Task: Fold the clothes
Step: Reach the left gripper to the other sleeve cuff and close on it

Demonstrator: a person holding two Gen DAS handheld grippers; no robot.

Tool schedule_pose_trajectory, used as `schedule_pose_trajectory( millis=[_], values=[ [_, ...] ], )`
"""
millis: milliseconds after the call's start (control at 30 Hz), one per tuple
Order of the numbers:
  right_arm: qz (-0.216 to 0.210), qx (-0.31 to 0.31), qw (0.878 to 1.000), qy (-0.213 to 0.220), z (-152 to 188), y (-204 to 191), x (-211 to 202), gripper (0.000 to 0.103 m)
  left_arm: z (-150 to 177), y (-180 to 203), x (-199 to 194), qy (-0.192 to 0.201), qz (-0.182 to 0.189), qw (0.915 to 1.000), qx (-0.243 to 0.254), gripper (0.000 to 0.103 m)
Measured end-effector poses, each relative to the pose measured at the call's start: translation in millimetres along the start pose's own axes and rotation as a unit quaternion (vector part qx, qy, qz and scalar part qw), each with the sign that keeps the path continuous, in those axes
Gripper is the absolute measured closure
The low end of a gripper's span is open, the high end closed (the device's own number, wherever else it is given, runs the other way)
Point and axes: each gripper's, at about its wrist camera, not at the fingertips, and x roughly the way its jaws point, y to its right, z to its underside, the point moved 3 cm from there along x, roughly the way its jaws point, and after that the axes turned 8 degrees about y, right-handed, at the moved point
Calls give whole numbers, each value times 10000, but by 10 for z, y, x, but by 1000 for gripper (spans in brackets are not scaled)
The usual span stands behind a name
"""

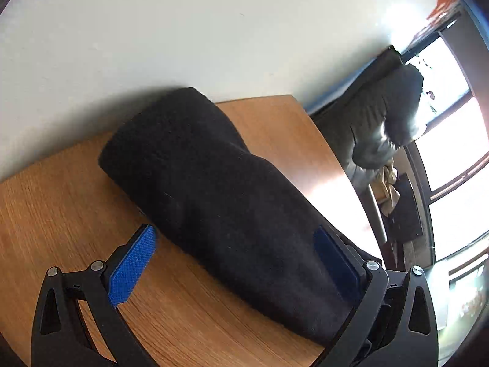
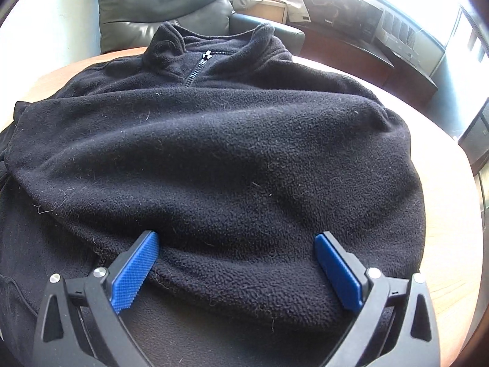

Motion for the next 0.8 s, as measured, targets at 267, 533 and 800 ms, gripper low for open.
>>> schedule_pose_trajectory(
  millis=[267, 533, 800],
  values=[
    [69, 45, 10000, 18, -29, -95, 18, 0, -231, -191, 129, 221, -151, 9996, -70, 0],
    [96, 72, 9999, 80, -35, -161, 54, 0, -309, -283, 194, 187, -363, 9991, -99, 78],
    [43, 46, 9998, 188, 191, -39, -221, 0, -390, -35, -16, 487, 110, 9987, 86, 95]
  ],
)
